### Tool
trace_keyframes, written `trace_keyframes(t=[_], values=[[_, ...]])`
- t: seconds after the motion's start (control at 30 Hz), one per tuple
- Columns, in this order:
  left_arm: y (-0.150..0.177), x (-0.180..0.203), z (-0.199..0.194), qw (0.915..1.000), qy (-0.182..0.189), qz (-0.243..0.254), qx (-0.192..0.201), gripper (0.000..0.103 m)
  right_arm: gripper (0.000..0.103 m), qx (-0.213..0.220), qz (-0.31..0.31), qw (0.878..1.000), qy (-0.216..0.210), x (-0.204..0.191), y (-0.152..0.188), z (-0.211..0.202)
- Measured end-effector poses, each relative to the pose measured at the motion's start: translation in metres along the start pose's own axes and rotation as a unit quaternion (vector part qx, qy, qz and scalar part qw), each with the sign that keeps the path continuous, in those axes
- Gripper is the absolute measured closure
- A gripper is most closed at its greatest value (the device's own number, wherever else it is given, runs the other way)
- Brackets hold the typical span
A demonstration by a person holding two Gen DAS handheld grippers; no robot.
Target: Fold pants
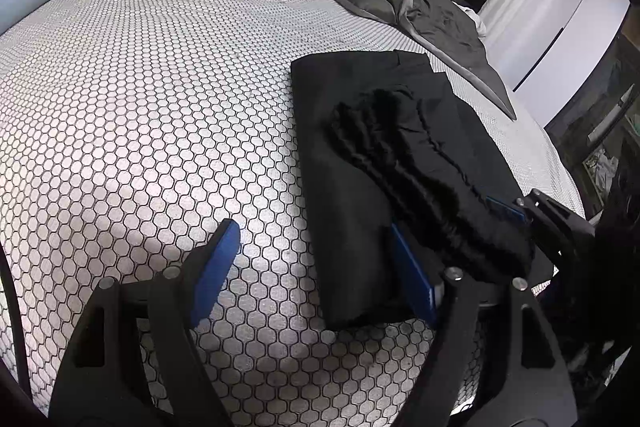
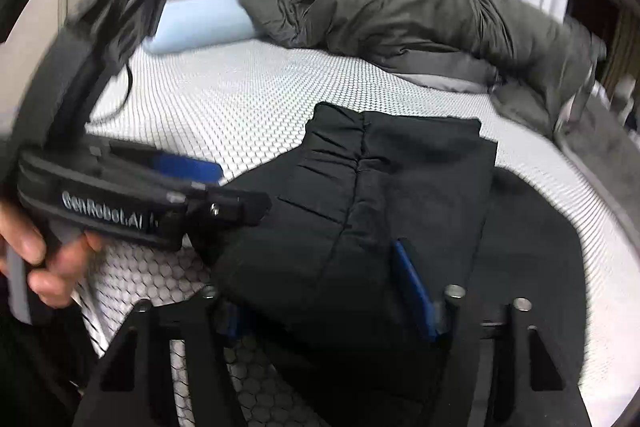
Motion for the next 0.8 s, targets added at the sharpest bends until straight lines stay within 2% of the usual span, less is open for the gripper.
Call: trace_keyframes(t=[0.03,0.07,0.13,0.23,0.3,0.33,0.37,0.4,0.43,0.47,0.57,0.67,0.73,0.8], values=[[0.0,0.001,0.0,1.0,-0.002,0.001,0.0,0.029,0.06,0.004,0.009,1.0,-0.008,0.002,0.0,-0.002],[0.0,0.002,0.0,1.0,-0.003,0.003,0.001,0.028,0.062,0.015,0.026,0.999,-0.013,0.006,0.0,-0.007],[0.0,0.003,0.0,1.0,-0.006,0.006,0.002,0.028,0.064,0.04,0.073,0.996,-0.025,0.019,0.0,-0.019],[0.001,0.003,0.0,1.0,-0.006,0.006,0.003,0.028,0.065,0.092,0.163,0.982,-0.032,0.051,0.005,-0.044],[0.0,0.004,0.0,0.9999,-0.006,0.008,0.004,0.027,0.064,0.115,0.244,0.961,-0.063,0.084,0.016,-0.058],[0.0,0.004,0.0,0.9999,-0.006,0.008,0.005,0.027,0.064,0.122,0.294,0.945,-0.076,0.105,0.028,-0.064],[0.0,0.005,0.0,0.9999,-0.011,0.009,0.005,0.027,0.063,0.12,0.327,0.934,-0.082,0.119,0.038,-0.066],[-0.001,0.006,0.001,0.9998,-0.015,0.012,0.005,0.027,0.057,0.112,0.359,0.923,-0.084,0.133,0.049,-0.066],[-0.001,0.007,0.001,0.9997,-0.018,0.014,0.006,0.027,0.046,0.095,0.39,0.912,-0.081,0.147,0.062,-0.065],[-0.001,0.008,0.0,0.9996,-0.021,0.015,0.008,0.027,0.042,0.069,0.422,0.902,-0.068,0.163,0.078,-0.063],[-0.002,0.014,-0.005,0.9989,-0.034,0.023,0.021,0.027,0.042,0.07,0.465,0.882,-0.035,0.192,0.111,-0.077],[-0.004,0.023,-0.011,0.9978,-0.039,0.036,0.04,0.027,0.041,0.09,0.459,0.884,-0.026,0.203,0.121,-0.098],[-0.005,0.028,-0.015,0.997,-0.037,0.045,0.05,0.027,0.041,0.1,0.442,0.891,-0.033,0.202,0.118,-0.105],[-0.006,0.033,-0.015,0.9966,-0.032,0.052,0.054,0.027,0.041,0.1,0.409,0.905,-0.05,0.194,0.108,-0.105]])
Point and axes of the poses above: each gripper's, at about its wrist camera, not at the fingertips, and z roughly the way its jaws point, x to its right, y to its underside, the point moved 1 cm from there along z, roughly the way its jaws point, and after that the axes turned 7 degrees about -x, right-handed, at the moved point
